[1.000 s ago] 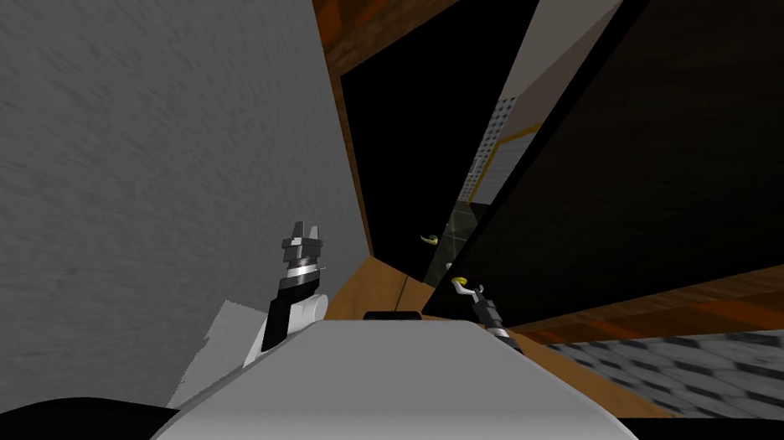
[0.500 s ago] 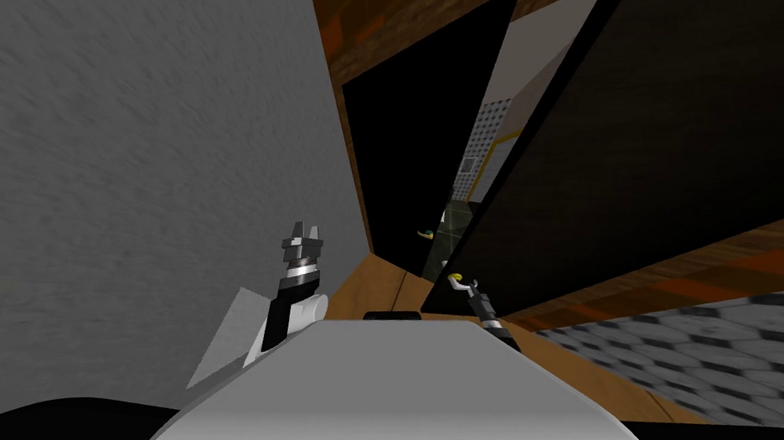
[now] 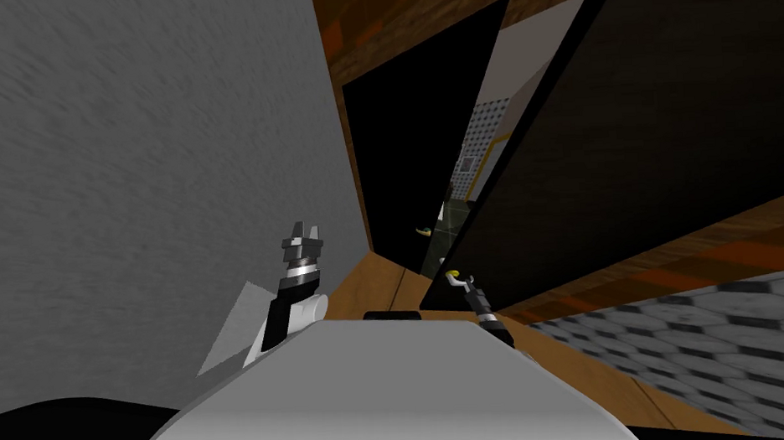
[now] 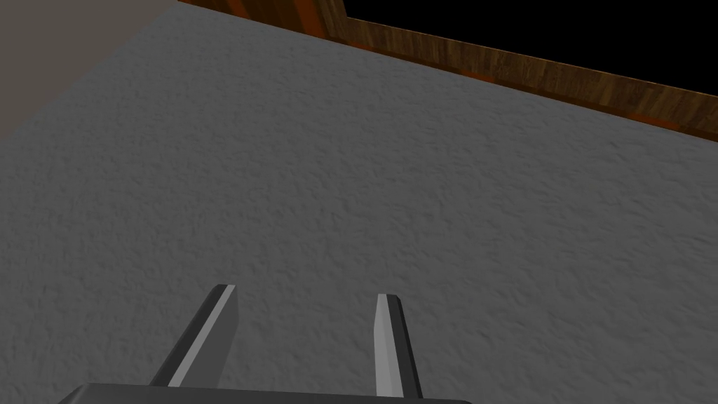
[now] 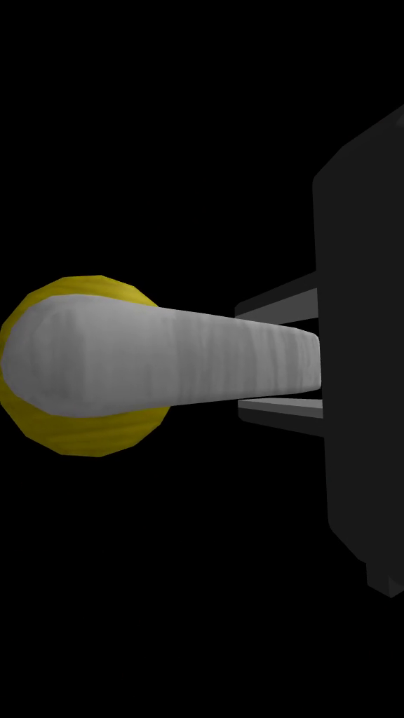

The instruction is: Pull the door open

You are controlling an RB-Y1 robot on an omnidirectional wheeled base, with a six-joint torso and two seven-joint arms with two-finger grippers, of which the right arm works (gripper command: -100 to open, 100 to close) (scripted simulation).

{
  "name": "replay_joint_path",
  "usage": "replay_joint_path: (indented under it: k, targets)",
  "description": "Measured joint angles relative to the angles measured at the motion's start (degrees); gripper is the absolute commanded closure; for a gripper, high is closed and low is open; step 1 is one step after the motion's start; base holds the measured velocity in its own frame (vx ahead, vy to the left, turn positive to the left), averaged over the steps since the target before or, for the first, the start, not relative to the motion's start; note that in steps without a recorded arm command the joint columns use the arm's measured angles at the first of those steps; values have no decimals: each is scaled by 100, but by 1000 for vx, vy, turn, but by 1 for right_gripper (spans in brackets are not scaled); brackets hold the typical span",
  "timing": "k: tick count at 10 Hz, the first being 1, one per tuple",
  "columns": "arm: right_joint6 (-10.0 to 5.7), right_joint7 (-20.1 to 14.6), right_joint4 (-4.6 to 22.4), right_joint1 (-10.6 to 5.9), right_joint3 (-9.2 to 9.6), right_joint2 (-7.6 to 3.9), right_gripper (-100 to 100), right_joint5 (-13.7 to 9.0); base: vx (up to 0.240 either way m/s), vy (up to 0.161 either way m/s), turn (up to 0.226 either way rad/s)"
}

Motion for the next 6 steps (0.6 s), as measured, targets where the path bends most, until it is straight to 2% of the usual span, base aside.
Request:
replay_joint_path:
  k: [1, 3, 5, 6]
  targets:
    - [38, -22, -19, -21, -7, 5, 100, 43, -31, -5, 2]
    - [-116, -49, 373, -285, -24, 14, 100, 157, -89, -22, -6]
    - [-146, -122, 433, -406, -73, 37, 100, 348, -104, -22, -6]
    - [-113, -173, 399, -426, -88, 27, 100, 433, -98, -22, -20]
